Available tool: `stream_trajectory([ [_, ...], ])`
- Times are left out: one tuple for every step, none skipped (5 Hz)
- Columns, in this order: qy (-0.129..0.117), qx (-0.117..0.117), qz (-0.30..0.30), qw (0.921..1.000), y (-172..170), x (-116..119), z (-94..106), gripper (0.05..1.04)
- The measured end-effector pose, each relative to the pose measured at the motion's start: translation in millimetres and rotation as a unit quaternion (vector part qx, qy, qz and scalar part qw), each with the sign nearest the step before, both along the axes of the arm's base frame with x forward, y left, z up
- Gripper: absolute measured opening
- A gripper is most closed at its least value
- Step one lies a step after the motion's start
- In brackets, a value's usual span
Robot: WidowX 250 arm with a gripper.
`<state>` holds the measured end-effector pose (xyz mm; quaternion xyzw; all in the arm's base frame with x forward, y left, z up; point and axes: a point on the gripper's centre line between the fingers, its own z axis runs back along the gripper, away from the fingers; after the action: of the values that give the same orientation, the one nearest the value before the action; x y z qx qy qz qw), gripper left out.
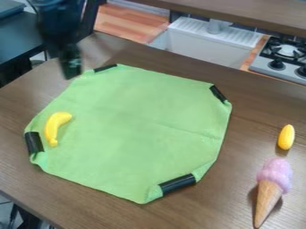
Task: Fold the cloth from top right to bottom left
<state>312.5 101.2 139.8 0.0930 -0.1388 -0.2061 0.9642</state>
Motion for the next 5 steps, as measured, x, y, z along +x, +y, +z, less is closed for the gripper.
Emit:
stream_trajectory([
  [0.046,0.008,0.041,0.9981,-14,22,-13.9,1.0],
  [0.085,0.01,0.086,0.9926,-35,44,-35.0,1.0],
  [0.068,-0.001,0.11,0.9916,-63,61,-51.3,1.0],
  [0.038,-0.037,0.135,0.9894,-75,75,-53.4,1.0],
  [0.019,-0.067,0.154,0.9856,-94,88,-49.0,1.0],
])
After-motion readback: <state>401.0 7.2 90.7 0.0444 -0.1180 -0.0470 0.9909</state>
